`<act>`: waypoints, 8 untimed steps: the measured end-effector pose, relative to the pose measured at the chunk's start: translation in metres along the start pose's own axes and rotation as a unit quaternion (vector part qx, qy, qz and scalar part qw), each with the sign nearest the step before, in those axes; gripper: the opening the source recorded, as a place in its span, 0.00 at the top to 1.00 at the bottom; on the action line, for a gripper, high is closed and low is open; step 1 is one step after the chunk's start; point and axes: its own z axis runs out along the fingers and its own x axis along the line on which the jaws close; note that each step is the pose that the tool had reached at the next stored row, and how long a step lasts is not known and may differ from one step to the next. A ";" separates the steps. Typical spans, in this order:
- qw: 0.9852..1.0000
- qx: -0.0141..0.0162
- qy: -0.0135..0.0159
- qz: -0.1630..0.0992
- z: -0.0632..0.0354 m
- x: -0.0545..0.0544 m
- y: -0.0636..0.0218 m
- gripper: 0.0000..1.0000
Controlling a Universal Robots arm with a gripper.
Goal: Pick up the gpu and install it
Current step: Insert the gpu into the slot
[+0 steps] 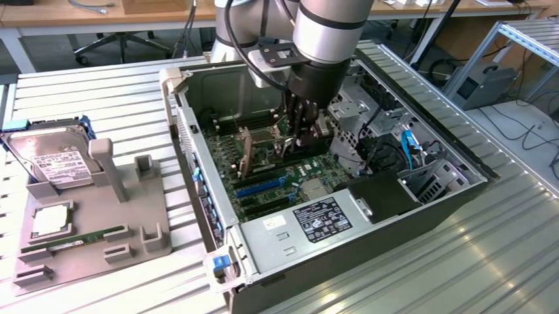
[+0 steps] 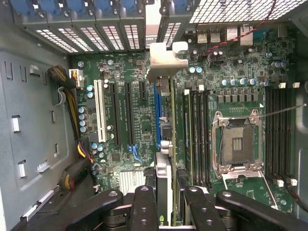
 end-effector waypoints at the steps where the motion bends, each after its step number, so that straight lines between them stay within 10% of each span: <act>1: 1.000 0.000 0.000 0.000 0.0000 0.000 0.0003 0.73; 8: 1.000 0.000 0.000 0.000 0.0000 0.000 0.0030 0.73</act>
